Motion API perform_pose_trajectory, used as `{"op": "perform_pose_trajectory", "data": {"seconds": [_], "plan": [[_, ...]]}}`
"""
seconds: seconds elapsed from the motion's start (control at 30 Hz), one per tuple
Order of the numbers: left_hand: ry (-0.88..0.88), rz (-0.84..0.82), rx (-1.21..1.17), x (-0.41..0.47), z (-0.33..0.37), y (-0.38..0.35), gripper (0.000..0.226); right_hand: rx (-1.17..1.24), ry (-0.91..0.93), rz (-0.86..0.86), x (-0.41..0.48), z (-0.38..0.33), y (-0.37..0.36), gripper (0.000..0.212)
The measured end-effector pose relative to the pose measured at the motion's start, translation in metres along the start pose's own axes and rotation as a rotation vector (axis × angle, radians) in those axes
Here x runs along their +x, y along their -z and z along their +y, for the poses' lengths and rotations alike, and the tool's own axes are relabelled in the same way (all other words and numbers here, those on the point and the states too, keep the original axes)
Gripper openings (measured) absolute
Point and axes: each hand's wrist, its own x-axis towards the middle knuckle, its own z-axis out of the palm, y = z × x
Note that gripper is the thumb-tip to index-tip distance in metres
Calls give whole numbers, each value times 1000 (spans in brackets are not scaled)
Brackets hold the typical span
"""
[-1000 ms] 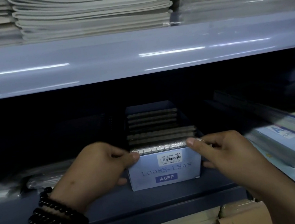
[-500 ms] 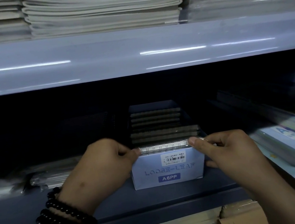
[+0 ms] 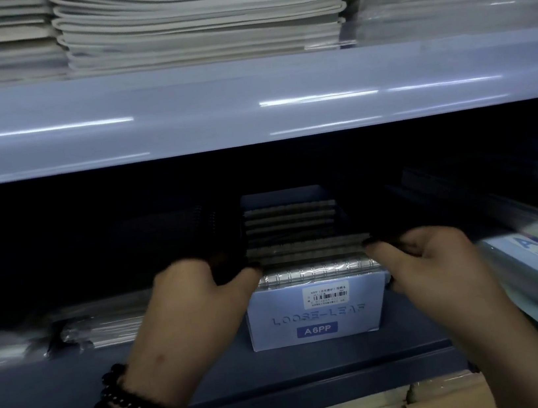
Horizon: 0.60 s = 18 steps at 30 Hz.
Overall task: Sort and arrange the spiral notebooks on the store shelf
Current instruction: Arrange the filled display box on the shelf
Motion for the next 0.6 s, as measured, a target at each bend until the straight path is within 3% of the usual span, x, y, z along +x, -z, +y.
{"op": "perform_pose_trajectory", "data": {"seconds": [0.13, 0.2, 0.27, 0.4, 0.57, 0.6], "plan": [[-79, 92, -108, -13, -6, -24, 38, 8, 3, -59, 1, 7, -4, 33], [-110, 147, -191, -21, -11, -32, 30, 45, 8, -78, -1, 7, -3, 22], [-99, 140, -300, -25, -13, -35, 23, 151, -30, -111, -4, 5, -2, 11], [-2, 47, -567, -22, -17, -34, 11, 310, -86, -181, -9, 3, -2, 15], [36, 75, -715, -25, -24, -35, 1, 378, -93, -97, -13, 8, -6, 3], [31, 88, -718, -25, -25, -35, 1, 377, -101, -67, -14, 9, -6, 11]]}}
